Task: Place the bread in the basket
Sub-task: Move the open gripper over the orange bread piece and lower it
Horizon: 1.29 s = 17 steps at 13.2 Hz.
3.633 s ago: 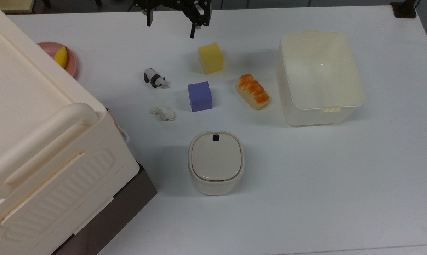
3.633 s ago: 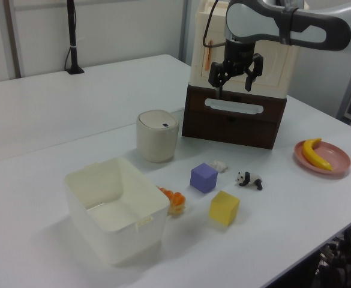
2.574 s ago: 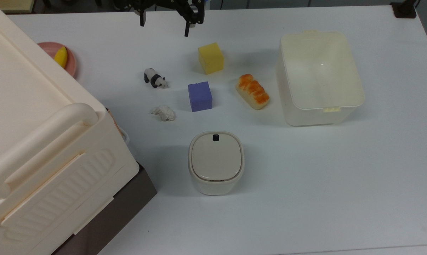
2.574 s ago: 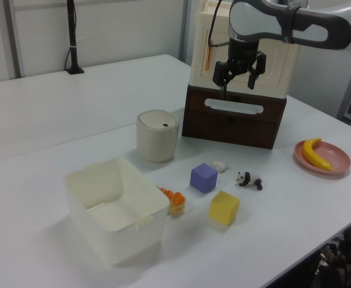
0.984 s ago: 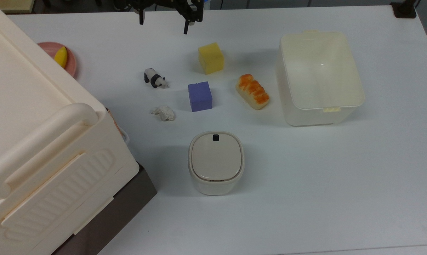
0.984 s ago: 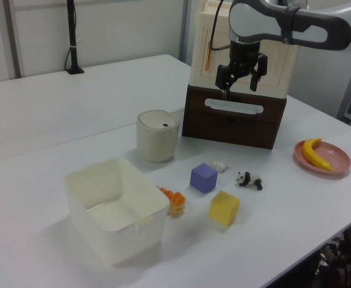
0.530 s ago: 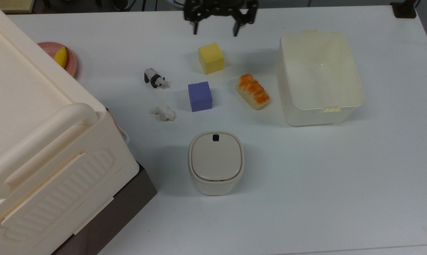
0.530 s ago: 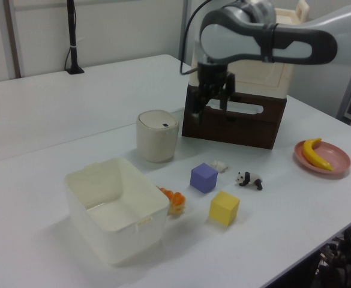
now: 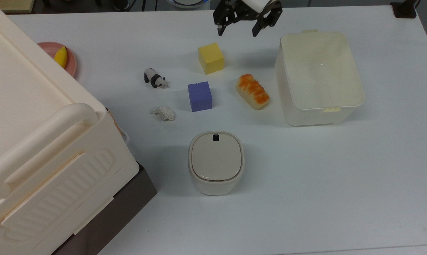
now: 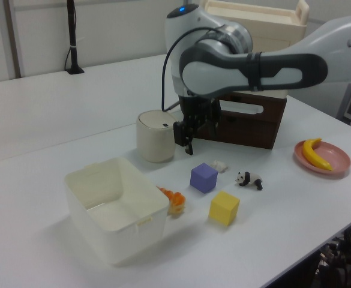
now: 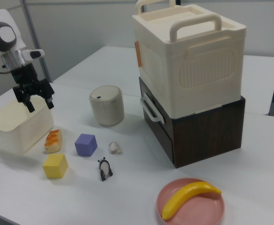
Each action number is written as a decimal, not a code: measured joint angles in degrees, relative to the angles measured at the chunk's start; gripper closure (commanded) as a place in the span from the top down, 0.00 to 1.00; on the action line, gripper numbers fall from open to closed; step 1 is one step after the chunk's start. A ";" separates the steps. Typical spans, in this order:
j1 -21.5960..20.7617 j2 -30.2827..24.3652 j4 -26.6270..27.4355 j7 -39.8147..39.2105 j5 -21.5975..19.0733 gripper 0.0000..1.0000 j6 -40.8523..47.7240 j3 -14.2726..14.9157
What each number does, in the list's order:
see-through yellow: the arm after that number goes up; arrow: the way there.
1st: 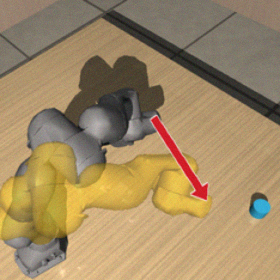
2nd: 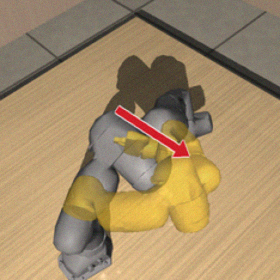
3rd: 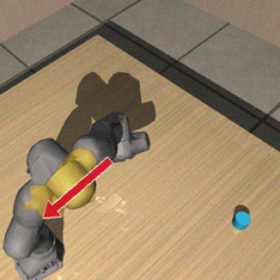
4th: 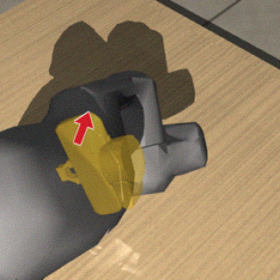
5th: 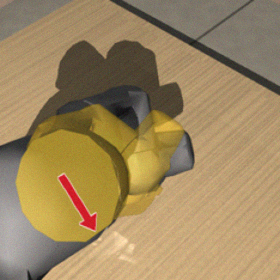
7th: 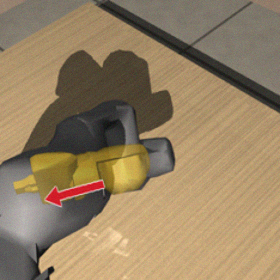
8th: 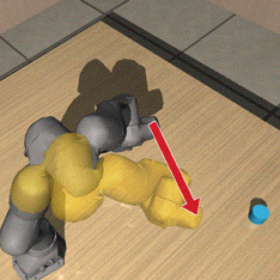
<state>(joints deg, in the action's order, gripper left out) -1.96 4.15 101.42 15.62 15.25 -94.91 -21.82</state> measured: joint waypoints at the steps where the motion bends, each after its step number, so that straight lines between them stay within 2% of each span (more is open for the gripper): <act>1: 0.01 0.96 0.58 0.00 1.22 1.00 -0.01 0.00; 4: 0.06 4.16 3.40 0.00 3.78 1.00 -7.76 0.00; 8: -0.09 5.56 4.38 -2.91 2.80 1.00 -15.82 -0.98; 11: -0.77 6.39 4.85 -12.03 2.58 1.00 -16.03 -2.79; 17: -2.03 8.07 7.33 -20.11 2.58 1.00 -16.43 -3.03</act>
<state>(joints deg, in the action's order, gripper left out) -3.99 12.22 108.76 -4.49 17.84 -111.35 -24.85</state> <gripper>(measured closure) 0.000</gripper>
